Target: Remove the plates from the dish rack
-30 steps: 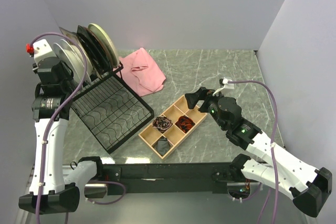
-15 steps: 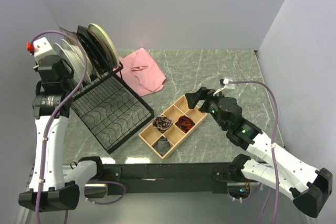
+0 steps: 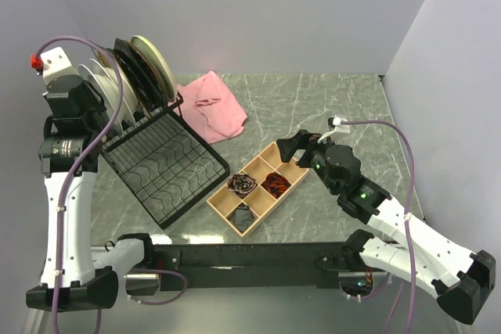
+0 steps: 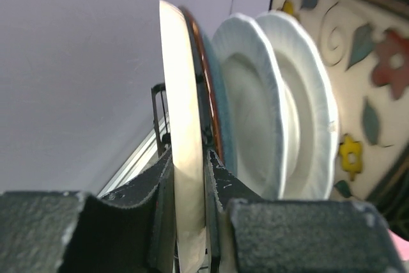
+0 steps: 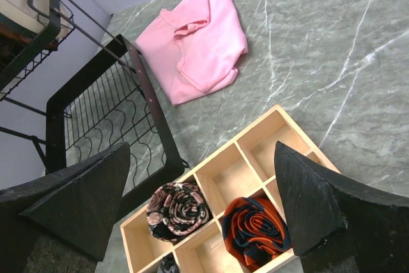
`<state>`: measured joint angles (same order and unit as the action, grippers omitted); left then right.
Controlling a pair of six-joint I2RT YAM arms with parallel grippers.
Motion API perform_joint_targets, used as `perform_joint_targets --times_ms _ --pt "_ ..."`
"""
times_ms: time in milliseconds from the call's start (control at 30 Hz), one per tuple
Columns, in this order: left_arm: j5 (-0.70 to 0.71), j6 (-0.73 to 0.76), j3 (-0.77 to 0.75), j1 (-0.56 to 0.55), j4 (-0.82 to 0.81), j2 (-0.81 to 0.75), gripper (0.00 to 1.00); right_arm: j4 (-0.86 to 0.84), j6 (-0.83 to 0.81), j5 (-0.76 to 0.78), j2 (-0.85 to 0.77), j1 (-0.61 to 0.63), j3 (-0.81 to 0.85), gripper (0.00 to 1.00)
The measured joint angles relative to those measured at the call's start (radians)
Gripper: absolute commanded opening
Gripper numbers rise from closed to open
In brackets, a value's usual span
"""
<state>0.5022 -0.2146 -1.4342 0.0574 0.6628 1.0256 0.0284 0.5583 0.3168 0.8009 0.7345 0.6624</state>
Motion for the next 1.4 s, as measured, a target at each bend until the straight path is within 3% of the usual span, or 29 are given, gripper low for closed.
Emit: perform_joint_targets --times_ms 267,1400 --pt "-0.028 0.029 -0.089 -0.002 -0.002 -0.005 0.01 0.002 -0.002 0.006 0.000 0.000 0.000 0.99" --pt "-0.117 0.020 -0.180 -0.006 0.040 -0.078 0.01 0.002 -0.002 0.007 0.015 0.000 0.007 0.98"
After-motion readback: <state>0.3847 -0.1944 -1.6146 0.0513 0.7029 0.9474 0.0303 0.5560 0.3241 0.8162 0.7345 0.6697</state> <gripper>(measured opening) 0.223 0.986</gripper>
